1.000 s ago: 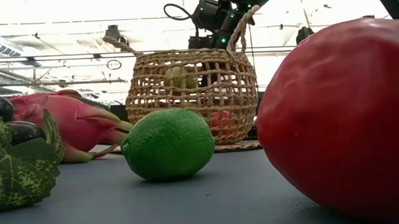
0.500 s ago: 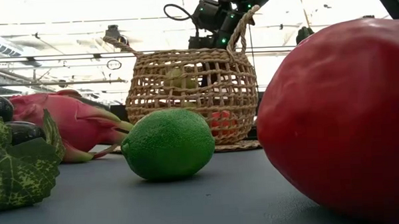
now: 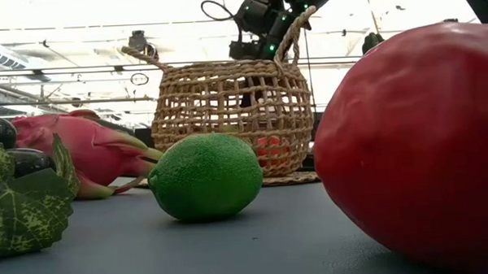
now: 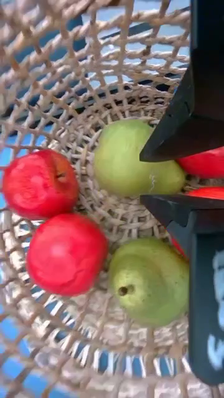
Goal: Build produce basket
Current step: Put the dragon fruit into the basket
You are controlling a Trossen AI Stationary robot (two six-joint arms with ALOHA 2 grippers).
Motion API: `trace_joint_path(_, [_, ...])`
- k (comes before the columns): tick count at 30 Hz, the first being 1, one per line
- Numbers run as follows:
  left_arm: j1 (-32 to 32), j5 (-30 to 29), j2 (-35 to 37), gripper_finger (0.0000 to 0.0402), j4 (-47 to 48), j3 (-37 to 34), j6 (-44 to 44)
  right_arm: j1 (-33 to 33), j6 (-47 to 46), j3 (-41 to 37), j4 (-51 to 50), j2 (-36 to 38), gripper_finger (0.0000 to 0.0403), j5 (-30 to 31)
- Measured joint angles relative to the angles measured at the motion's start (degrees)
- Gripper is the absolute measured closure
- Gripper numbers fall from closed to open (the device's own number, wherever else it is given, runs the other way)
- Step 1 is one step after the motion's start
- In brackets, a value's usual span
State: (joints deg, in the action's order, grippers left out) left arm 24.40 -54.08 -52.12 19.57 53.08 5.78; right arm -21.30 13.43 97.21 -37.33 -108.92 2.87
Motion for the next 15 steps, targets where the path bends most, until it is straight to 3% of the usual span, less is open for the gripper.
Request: trace_joint_path(15, [0.0,0.0,0.0,0.0300,0.3,0.0,0.0,7.7,-2.1,0.0,0.3,13.1,0.0312,-0.3])
